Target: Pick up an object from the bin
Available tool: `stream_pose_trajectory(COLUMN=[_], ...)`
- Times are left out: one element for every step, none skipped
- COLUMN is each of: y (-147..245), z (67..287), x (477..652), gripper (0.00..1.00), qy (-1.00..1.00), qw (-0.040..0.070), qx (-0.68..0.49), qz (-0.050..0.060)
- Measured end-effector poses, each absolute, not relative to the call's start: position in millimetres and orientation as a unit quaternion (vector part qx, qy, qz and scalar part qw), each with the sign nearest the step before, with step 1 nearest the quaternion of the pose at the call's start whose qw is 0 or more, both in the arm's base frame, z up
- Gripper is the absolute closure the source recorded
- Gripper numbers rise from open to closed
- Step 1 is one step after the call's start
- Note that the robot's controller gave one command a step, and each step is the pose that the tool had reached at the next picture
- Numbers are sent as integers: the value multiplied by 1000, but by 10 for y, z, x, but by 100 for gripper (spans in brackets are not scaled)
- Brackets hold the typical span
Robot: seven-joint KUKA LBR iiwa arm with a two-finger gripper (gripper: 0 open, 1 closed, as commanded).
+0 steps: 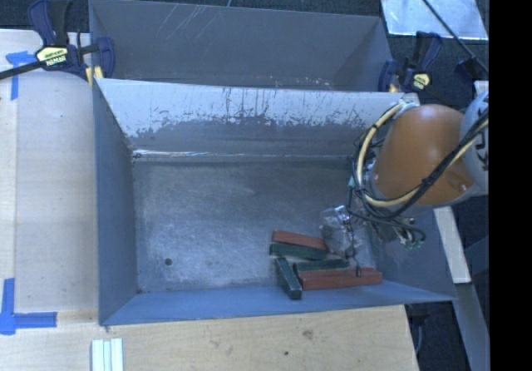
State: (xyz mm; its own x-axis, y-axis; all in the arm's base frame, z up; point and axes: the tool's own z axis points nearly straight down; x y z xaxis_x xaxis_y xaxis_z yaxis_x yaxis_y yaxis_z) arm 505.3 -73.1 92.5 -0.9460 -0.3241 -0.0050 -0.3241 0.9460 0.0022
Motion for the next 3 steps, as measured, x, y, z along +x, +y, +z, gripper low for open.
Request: stream_pose_trajectory(y=[-941,-1051,-1061], z=[1103,713,725], x=[5029,5053,5033], gripper=[100,0,100], qy=[978,987,987], qw=[2,9,4], qx=[-208,-160,-161], qz=[0,-1,-2])
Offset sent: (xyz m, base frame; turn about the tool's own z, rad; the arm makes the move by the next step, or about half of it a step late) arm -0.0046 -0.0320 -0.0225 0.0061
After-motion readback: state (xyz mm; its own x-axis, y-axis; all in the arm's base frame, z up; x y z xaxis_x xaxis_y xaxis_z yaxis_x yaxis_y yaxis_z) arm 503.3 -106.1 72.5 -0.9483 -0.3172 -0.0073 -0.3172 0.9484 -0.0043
